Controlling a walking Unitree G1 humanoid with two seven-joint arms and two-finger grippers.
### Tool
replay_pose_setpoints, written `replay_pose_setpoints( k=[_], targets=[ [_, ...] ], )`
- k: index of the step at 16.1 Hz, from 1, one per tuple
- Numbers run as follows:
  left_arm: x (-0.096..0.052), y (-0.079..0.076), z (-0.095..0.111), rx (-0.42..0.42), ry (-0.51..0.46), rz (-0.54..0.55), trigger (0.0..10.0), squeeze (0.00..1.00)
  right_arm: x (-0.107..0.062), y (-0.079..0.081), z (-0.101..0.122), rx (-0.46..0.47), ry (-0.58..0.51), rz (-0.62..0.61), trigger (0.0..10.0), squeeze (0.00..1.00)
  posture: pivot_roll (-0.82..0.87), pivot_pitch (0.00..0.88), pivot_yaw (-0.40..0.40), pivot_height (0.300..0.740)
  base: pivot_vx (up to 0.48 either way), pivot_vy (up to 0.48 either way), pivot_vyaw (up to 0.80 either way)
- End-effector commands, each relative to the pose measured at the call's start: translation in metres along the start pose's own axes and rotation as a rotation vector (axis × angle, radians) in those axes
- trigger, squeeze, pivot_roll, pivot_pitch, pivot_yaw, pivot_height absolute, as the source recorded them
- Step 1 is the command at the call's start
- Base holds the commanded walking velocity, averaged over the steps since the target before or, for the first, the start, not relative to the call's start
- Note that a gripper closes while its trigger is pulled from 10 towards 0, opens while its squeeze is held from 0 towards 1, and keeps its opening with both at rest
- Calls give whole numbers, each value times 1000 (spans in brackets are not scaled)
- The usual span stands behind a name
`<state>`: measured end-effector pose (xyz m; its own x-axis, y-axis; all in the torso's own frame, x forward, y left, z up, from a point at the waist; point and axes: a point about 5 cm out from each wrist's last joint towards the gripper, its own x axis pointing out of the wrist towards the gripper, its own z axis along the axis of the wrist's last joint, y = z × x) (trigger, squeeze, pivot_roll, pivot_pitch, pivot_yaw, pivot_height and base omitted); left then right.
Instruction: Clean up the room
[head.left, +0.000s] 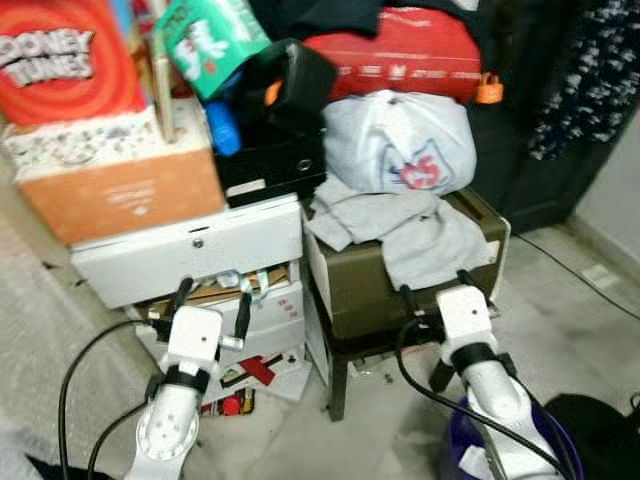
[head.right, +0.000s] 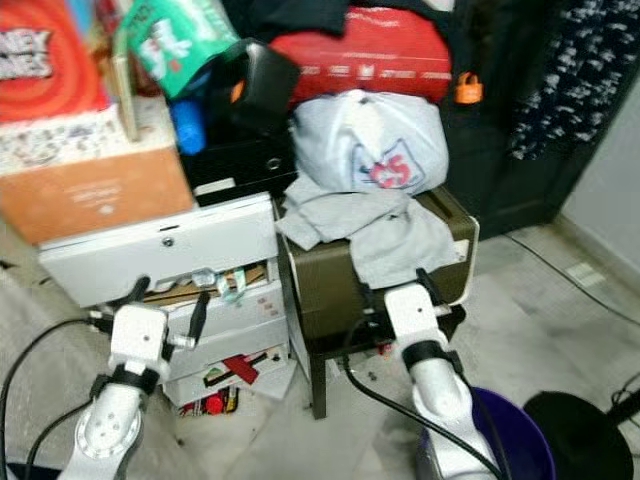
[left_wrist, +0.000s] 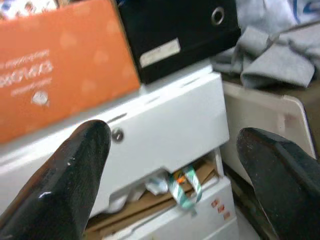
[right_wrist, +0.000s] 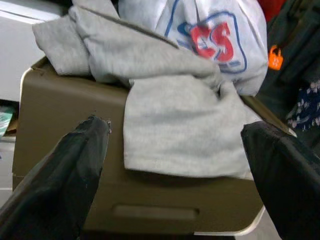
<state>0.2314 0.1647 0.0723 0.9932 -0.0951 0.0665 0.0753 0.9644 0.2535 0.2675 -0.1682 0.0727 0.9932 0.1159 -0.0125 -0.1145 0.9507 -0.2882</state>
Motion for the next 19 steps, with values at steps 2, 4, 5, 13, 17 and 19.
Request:
replay_pose_setpoints(
  k=[2, 4, 5, 13, 17, 19],
  targets=[
    [-6, 0, -4, -6, 22, 4, 10000, 0, -2, -4, -7, 8, 38, -17, 10000, 0, -54, 0, -13, 740, 0, 0, 225],
    [-2, -4, -1, -13, 11, 1, 10000, 0, 2, -3, -4, 10, 33, -14, 10000, 0, -59, 0, -14, 740, 0, 0, 662],
    [0, -5, 0, -15, 4, 0, 10000, 0, 4, -4, -4, 14, 31, -15, 10000, 0, -60, 0, -15, 740, 0, 0, 800],
    [4, -7, 2, -21, -8, -17, 10000, 0, 3, -6, -7, 11, 44, -18, 10000, 0, -68, 0, -12, 740, 0, 0, 772],
    [4, -6, 1, -15, -6, -24, 10000, 0, 3, -5, -9, 8, 51, -20, 10000, 0, -66, 0, -8, 740, 0, 0, 559],
    [0, -4, -3, -4, 11, -23, 10000, 0, -1, -9, -17, -22, 85, -33, 10000, 0, -65, 0, -5, 740, 0, 0, 0]
  ],
)
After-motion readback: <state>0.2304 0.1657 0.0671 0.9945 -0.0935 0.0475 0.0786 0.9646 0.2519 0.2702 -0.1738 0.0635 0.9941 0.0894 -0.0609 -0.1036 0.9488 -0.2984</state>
